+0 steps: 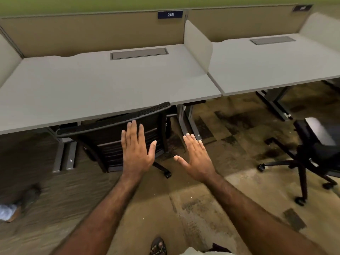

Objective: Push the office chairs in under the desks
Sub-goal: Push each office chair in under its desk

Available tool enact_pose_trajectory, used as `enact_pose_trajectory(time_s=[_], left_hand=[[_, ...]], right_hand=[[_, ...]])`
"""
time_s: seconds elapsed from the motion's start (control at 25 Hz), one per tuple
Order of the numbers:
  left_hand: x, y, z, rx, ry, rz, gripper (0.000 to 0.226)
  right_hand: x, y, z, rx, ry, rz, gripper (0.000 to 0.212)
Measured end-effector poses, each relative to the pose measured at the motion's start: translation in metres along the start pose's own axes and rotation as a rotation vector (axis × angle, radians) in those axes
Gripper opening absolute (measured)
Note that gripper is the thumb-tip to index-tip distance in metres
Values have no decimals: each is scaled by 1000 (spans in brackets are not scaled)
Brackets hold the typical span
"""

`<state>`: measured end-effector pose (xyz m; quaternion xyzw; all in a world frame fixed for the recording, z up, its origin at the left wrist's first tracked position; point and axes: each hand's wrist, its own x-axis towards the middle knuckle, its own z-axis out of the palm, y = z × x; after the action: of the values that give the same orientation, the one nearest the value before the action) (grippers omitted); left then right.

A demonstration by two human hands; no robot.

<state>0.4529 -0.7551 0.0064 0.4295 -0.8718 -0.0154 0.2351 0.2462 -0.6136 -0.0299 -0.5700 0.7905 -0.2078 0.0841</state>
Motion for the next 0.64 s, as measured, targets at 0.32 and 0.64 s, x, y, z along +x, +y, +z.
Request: enact_pose_trajectory(time_s=[0.32, 0.64], left_hand=[[-34, 181, 70, -155, -312, 333, 78], [-63, 351, 121, -237, -403, 625, 78]], right_hand=[[-130, 130, -54, -9, 72, 348, 91], [-243, 231, -114, -40, 212, 659, 92]])
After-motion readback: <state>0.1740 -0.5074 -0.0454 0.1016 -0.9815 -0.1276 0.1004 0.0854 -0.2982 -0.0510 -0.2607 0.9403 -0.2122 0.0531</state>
